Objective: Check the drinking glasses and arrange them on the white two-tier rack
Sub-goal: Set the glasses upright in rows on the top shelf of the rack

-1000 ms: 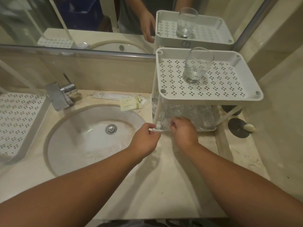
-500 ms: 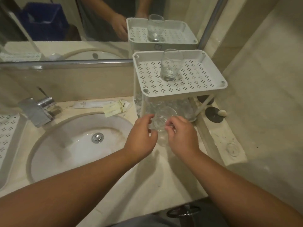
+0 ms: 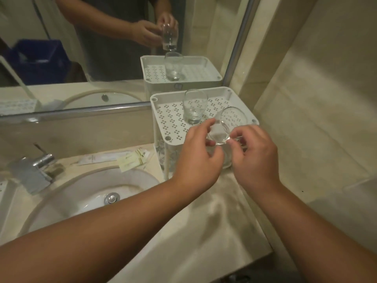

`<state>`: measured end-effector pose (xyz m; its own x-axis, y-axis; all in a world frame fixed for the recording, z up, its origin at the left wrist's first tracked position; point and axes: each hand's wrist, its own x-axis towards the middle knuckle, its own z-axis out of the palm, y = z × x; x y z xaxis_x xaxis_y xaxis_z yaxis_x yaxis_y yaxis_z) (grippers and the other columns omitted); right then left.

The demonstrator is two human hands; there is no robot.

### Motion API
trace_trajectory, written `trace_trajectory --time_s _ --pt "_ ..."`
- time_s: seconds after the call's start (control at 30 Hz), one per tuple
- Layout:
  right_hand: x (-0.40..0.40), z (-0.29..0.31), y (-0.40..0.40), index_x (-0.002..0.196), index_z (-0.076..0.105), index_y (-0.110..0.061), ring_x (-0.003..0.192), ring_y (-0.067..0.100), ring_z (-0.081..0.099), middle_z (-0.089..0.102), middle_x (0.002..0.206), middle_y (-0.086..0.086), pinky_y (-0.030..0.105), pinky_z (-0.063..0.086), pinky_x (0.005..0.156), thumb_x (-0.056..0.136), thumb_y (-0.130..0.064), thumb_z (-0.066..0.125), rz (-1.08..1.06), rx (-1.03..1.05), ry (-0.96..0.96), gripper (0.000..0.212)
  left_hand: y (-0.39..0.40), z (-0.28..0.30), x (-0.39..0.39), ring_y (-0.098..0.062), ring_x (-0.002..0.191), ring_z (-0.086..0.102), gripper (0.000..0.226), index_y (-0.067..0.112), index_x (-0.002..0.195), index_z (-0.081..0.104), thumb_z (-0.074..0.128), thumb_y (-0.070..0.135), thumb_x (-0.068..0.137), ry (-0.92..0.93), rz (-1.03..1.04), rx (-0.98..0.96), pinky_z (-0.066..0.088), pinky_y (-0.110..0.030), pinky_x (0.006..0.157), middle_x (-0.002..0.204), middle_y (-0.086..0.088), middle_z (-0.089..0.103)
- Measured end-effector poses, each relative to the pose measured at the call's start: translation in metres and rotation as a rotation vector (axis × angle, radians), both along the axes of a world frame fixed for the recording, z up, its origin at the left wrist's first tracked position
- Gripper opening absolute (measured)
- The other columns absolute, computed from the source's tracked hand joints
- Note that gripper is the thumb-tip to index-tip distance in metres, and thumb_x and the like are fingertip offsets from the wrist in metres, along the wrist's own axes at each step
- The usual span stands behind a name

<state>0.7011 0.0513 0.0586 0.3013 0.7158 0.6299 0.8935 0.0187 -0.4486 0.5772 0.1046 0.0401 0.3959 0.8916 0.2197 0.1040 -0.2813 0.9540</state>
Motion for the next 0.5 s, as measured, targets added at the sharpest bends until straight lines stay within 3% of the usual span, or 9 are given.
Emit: trace_trajectory --time_s 0.17,0.27,0.5 --pt "0.023 0.011 0.031 0.087 0.065 -0.011 0.082 0.023 0.058 0.061 0.088 0.000 0.031 0.040 0.068 0.081 -0.005 0.070 -0.023 -0.020 -0.031 0.010 0.026 0.022 0.022 0.002 0.099 0.062 0.062 0.034 0.148 0.040 0.059 0.022 0.090 0.068 -0.014 -0.092 0.055 -0.032 0.091 0.138 0.009 0.050" --pt "0.039 0.010 0.053 0.089 0.066 -0.011 0.083 0.026 0.058 0.063 0.091 0.001 0.034 0.043 0.069 0.082 -0.006 0.069 -0.036 -0.056 -0.033 0.009 0.050 0.035 0.037 -0.018 0.114 0.063 0.060 0.027 0.146 0.046 0.059 0.020 0.089 0.063 -0.011 -0.202 0.053 -0.047 0.097 0.138 0.001 0.055" --pt "0.065 -0.002 0.096 0.090 0.065 -0.013 0.089 0.024 0.055 0.062 0.096 0.003 0.032 0.038 0.068 0.086 -0.009 0.066 -0.039 -0.206 -0.032 0.005 0.076 0.033 0.057 -0.033 0.126 0.057 0.071 0.022 0.155 0.031 0.055 0.019 0.088 0.215 -0.053 -0.318 0.049 -0.052 0.103 0.154 -0.004 0.043"
